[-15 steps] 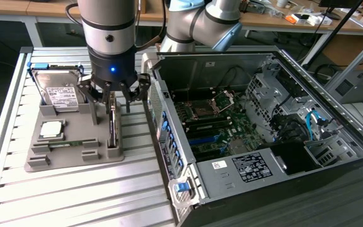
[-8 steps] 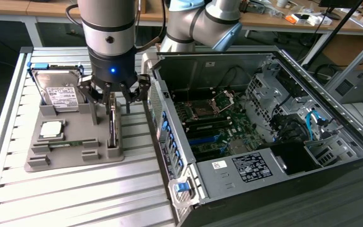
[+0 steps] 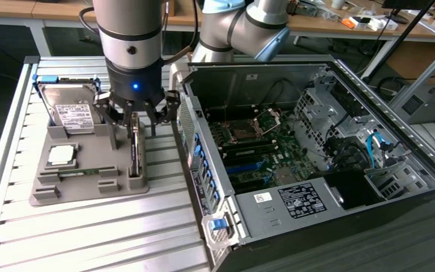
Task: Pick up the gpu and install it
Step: 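Pick up the gpu and move the gpu toward the slot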
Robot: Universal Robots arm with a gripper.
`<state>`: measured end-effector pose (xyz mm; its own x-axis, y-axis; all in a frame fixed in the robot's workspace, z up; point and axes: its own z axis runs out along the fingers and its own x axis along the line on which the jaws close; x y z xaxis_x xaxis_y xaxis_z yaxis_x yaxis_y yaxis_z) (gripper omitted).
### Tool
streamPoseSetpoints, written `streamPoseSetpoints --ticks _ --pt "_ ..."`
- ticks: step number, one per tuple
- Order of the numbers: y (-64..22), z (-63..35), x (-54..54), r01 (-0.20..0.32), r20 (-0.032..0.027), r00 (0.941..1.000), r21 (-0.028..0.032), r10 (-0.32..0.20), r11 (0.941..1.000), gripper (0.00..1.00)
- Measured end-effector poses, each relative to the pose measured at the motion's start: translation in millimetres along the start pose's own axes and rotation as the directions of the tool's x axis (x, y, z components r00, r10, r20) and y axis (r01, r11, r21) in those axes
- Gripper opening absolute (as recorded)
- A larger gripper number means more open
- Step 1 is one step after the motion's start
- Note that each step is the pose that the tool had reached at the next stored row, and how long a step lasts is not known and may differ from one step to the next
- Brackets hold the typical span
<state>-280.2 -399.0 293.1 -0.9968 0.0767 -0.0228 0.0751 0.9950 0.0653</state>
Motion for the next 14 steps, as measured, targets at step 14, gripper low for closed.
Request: streamPoseSetpoints --ticks 14 --pt "-0.4 5.8 0.1 0.0 0.0 1.0 0.0 0.0 1.0 0.48"
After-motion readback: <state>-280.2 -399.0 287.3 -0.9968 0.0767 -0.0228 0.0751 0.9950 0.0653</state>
